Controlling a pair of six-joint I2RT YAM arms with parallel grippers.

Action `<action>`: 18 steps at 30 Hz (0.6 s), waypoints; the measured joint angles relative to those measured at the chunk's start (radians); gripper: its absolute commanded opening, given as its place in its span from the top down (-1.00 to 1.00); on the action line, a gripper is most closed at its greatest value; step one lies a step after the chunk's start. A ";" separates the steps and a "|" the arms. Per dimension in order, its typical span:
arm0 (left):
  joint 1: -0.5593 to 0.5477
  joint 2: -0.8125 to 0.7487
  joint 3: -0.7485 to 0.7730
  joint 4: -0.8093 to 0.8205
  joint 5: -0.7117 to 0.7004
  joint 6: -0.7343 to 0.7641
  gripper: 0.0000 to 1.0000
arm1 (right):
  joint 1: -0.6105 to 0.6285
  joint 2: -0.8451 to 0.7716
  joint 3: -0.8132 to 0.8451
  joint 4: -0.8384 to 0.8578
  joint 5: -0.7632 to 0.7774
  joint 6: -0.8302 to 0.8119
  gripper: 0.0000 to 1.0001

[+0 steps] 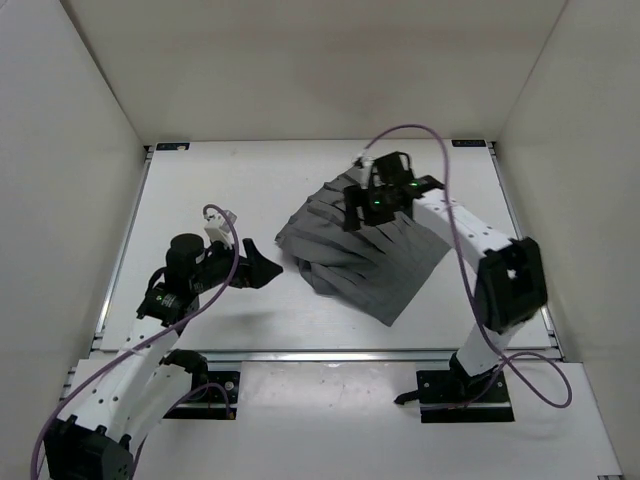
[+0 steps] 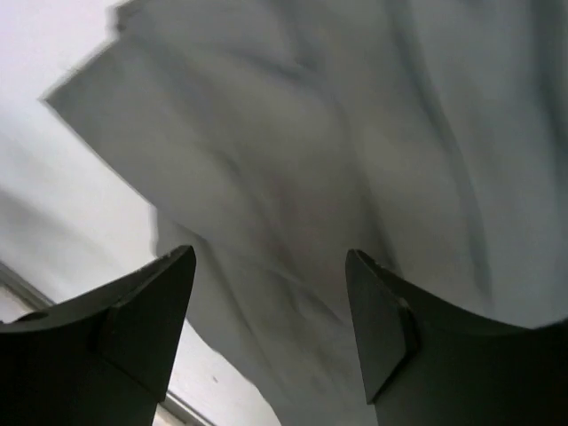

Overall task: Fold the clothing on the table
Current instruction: Flatten the skirt out

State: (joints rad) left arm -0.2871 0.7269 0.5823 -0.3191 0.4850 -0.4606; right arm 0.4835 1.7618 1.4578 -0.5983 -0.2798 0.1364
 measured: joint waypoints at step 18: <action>-0.100 -0.002 -0.182 0.341 0.037 -0.077 -0.97 | 0.074 -0.108 -0.502 0.150 0.019 0.114 -0.01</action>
State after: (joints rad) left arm -0.3870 0.7250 0.4007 0.0216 0.5217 -0.5377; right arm 0.5575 1.6543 0.9554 -0.4480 -0.2611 0.2504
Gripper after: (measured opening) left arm 0.987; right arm 0.520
